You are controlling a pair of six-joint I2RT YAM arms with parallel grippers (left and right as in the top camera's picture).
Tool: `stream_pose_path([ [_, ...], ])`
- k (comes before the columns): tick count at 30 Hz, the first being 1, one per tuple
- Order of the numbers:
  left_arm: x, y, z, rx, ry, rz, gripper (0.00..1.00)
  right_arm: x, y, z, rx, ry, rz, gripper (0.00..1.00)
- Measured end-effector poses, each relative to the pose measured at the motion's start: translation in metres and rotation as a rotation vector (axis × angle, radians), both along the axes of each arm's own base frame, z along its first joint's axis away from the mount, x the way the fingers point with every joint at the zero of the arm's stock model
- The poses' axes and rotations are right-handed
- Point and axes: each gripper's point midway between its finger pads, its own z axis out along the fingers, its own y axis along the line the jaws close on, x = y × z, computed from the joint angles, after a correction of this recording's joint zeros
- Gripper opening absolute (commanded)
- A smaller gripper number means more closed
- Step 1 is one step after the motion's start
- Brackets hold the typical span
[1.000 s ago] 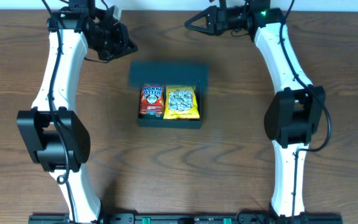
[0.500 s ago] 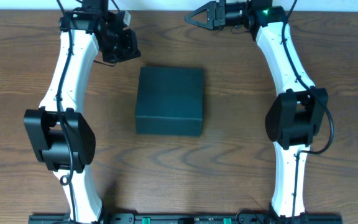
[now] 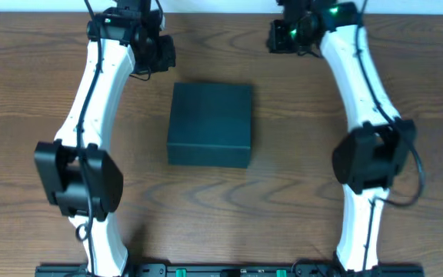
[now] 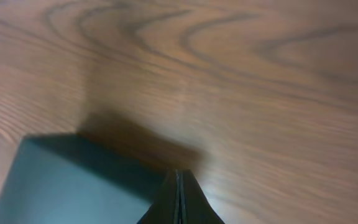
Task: Pack container
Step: 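Bring both grippers down to the sides of the closed box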
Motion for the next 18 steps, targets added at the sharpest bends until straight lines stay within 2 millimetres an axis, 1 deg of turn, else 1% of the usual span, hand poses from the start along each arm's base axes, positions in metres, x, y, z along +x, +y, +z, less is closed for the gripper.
stream_pose_path([
  [3, -0.01, 0.001, 0.032, 0.014, -0.066, -0.027, 0.06, -0.024, -0.013, 0.052, -0.071, -0.084, 0.039, 0.02],
  [4, -0.016, 0.003, 0.043, 0.021, -0.082, -0.04, 0.06, -0.036, -0.017, 0.07, -0.093, -0.108, 0.052, 0.01],
  [5, -0.023, 0.004, 0.051, 0.028, -0.088, -0.051, 0.06, -0.046, -0.02, 0.084, -0.106, -0.123, 0.062, 0.02],
  [7, -0.037, 0.006, 0.063, 0.04, -0.092, -0.076, 0.06, -0.067, -0.025, 0.104, -0.13, -0.133, 0.08, 0.02],
  [8, -0.04, 0.006, 0.066, 0.042, -0.095, -0.085, 0.06, -0.076, -0.027, 0.108, -0.142, -0.125, 0.088, 0.02],
  [9, -0.044, 0.004, 0.071, 0.036, -0.102, -0.104, 0.06, -0.086, -0.029, 0.109, -0.151, -0.104, 0.101, 0.01],
  [10, -0.048, 0.002, 0.074, 0.028, -0.105, -0.128, 0.06, -0.101, -0.031, 0.103, -0.171, -0.051, 0.122, 0.01],
  [12, -0.057, -0.005, 0.078, 0.006, -0.105, -0.19, 0.06, -0.118, -0.03, 0.09, -0.201, 0.028, 0.159, 0.01],
  [14, -0.062, -0.008, 0.077, -0.003, -0.111, -0.223, 0.06, -0.129, -0.027, 0.081, -0.219, 0.082, 0.192, 0.02],
  [16, -0.071, -0.009, 0.071, -0.009, -0.109, -0.243, 0.06, -0.136, -0.021, 0.075, -0.228, 0.108, 0.22, 0.02],
  [18, -0.083, -0.009, 0.057, -0.014, -0.105, -0.263, 0.06, -0.142, -0.013, 0.073, -0.236, 0.121, 0.251, 0.01],
])
